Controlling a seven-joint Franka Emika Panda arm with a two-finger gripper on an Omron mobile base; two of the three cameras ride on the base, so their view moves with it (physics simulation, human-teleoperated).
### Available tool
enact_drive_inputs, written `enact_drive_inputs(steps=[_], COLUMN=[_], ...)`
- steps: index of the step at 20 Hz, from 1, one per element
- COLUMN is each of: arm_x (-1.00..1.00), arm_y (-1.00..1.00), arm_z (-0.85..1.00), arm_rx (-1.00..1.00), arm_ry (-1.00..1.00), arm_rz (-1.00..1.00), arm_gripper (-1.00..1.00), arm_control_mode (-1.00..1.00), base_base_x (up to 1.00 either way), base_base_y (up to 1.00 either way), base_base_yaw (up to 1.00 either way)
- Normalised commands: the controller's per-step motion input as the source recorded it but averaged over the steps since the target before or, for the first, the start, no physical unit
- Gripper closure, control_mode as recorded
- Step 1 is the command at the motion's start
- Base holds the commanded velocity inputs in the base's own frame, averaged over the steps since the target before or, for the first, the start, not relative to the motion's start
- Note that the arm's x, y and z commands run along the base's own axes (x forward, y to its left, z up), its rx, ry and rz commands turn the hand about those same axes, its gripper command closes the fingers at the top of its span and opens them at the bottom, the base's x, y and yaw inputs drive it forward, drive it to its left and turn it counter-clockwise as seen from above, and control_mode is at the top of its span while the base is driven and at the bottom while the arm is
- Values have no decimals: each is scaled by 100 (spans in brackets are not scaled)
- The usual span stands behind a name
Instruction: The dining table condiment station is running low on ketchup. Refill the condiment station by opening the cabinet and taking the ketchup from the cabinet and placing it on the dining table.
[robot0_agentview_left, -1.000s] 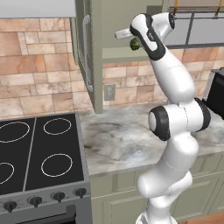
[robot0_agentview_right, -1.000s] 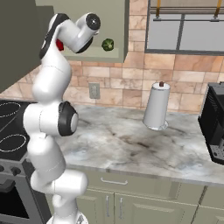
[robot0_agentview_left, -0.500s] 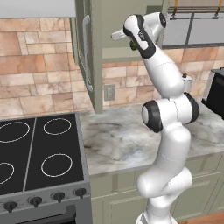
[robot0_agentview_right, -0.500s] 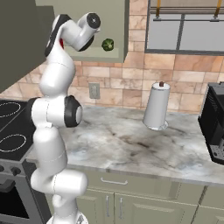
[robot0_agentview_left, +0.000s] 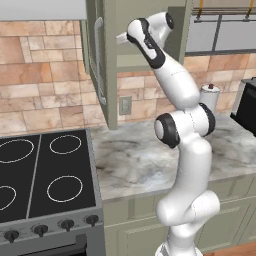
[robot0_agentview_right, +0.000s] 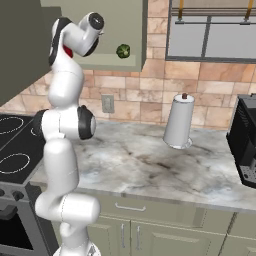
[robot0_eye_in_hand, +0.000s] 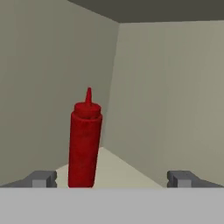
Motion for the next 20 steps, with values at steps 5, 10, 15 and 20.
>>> enact_drive_inputs(steps=[5, 10, 15, 20], arm_x=[1, 14, 4, 9], arm_y=[47, 39, 4, 0], arm_z=[0, 0, 0, -1], arm_rx=[0, 0, 0, 0], arm_ry=[0, 0, 0, 1], arm_rz=[10, 8, 5, 0], arm_gripper=[-100, -100, -100, -100], arm_control_mode=[-100, -100, -100, -100], base_base_x=[0, 0, 0, 0], base_base_y=[0, 0, 0, 0], base_base_yaw=[0, 0, 0, 0])
